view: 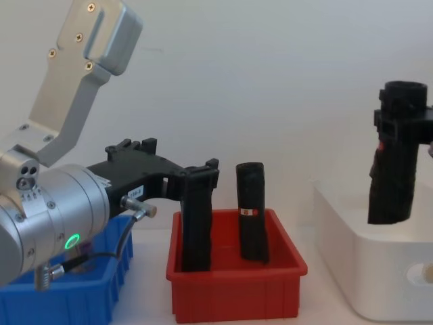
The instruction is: Pick the cotton swabs from the blue box and place them into the white box.
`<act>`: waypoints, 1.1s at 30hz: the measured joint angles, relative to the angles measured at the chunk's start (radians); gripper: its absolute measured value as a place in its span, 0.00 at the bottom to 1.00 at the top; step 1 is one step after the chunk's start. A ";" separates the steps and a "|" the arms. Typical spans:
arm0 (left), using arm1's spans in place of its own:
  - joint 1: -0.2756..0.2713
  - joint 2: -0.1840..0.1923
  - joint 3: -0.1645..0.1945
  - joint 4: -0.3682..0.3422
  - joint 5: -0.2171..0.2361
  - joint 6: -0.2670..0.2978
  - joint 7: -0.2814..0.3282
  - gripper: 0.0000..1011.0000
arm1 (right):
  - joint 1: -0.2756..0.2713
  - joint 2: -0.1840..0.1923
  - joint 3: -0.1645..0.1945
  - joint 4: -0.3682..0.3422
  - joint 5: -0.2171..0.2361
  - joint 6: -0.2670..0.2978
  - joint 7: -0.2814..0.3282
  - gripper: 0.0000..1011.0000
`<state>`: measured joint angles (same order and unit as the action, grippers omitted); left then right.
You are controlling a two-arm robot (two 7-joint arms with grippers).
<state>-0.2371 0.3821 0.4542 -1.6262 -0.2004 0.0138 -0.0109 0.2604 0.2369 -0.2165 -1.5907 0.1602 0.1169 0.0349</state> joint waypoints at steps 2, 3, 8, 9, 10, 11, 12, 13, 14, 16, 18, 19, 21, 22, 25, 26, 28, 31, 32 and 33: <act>0.000 0.000 0.000 0.000 0.000 0.000 0.000 0.99 | -0.005 0.005 0.004 0.000 0.004 0.006 -0.002 0.43; 0.000 0.000 0.000 0.000 0.000 0.000 0.000 0.99 | -0.007 0.007 0.006 0.000 0.007 0.010 -0.002 0.43; 0.000 0.000 0.000 0.000 0.000 0.000 0.000 0.99 | -0.009 0.010 0.011 0.013 0.014 0.014 0.002 0.43; 0.000 0.000 0.000 0.000 0.000 0.000 0.000 0.99 | -0.009 0.010 0.011 0.016 0.016 0.014 0.003 0.43; 0.000 0.000 0.000 0.000 0.000 0.000 0.000 0.99 | -0.009 0.011 0.012 0.021 0.017 0.014 0.006 0.43; 0.000 0.000 0.000 0.000 0.000 0.000 0.000 0.99 | -0.009 0.011 0.012 0.021 0.017 0.014 0.006 0.46; 0.000 0.000 0.000 0.000 0.000 0.000 0.000 0.99 | -0.009 0.011 0.013 0.026 0.019 0.014 0.010 0.49; 0.000 0.000 0.000 0.000 0.000 0.000 0.000 0.99 | -0.008 0.011 0.013 0.028 0.020 0.014 0.013 0.51; 0.000 0.000 0.000 0.000 0.000 0.000 0.000 0.99 | -0.007 0.010 0.013 0.033 0.020 0.013 0.016 0.57; 0.000 0.000 0.000 0.000 0.000 0.000 0.000 0.99 | -0.006 0.010 0.013 0.038 0.021 0.011 0.020 0.61; 0.000 0.000 0.000 0.000 0.000 0.000 0.000 0.99 | -0.004 0.009 0.014 0.045 0.022 0.007 0.027 0.66; 0.000 0.000 0.000 0.000 0.000 0.000 0.000 0.99 | -0.003 0.008 0.014 0.047 0.022 0.006 0.028 0.70; 0.000 0.000 0.000 0.000 0.000 0.000 0.000 0.99 | -0.002 0.007 0.014 0.051 0.022 0.003 0.032 0.76; 0.000 0.000 0.000 0.000 0.000 0.000 0.000 0.99 | -0.001 0.007 0.014 0.054 0.022 0.000 0.036 0.78; 0.000 0.000 0.000 0.000 0.000 0.000 0.000 0.99 | 0.001 0.005 0.014 0.059 0.022 -0.005 0.042 0.87; 0.000 0.000 0.000 0.000 0.000 0.000 0.000 0.99 | 0.001 0.005 0.014 0.059 0.022 -0.006 0.043 0.92; 0.000 0.000 0.000 0.000 0.000 0.000 0.000 0.99 | 0.001 0.005 0.014 0.061 0.022 -0.010 0.046 0.98; 0.000 0.000 0.000 0.000 0.000 0.000 0.000 0.99 | 0.001 0.004 0.014 0.061 0.021 -0.015 0.051 0.99; 0.000 0.000 0.000 0.000 0.000 0.000 0.000 0.99 | 0.001 0.004 0.014 0.061 0.021 -0.016 0.052 0.99; 0.000 0.000 0.000 0.000 0.000 0.000 0.000 0.99 | 0.001 0.004 0.014 0.062 0.021 -0.018 0.053 0.99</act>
<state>-0.2371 0.3821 0.4542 -1.6262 -0.2004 0.0139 -0.0109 0.2617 0.2411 -0.2029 -1.5291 0.1811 0.0992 0.0882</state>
